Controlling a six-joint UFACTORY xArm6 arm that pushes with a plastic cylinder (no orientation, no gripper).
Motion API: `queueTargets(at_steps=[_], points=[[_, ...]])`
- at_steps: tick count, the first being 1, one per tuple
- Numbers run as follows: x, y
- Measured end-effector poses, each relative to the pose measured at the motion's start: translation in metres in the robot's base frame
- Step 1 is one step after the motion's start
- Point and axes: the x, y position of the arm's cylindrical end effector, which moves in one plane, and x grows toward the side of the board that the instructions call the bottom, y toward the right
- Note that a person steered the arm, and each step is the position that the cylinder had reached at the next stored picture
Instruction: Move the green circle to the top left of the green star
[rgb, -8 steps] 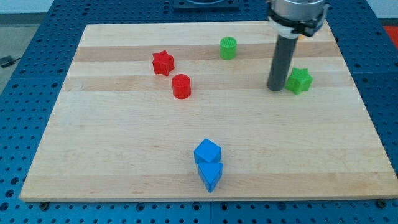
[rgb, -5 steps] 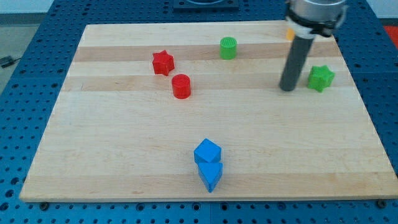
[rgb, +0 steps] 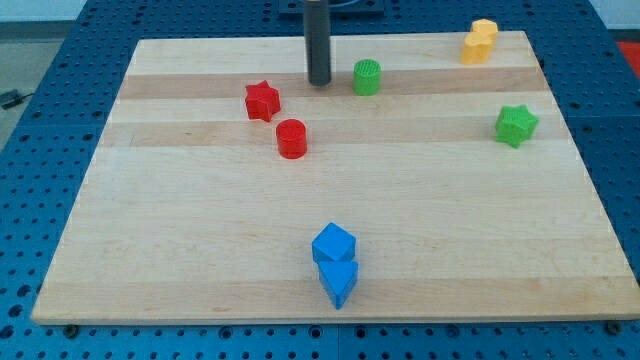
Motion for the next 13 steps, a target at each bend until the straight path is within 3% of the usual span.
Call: queueTargets(at_steps=[1, 5, 8, 11, 13], points=[[-0.014, 0.036], [0.038, 0.093], [0.073, 0.061], [0.084, 0.157], [0.103, 0.16]])
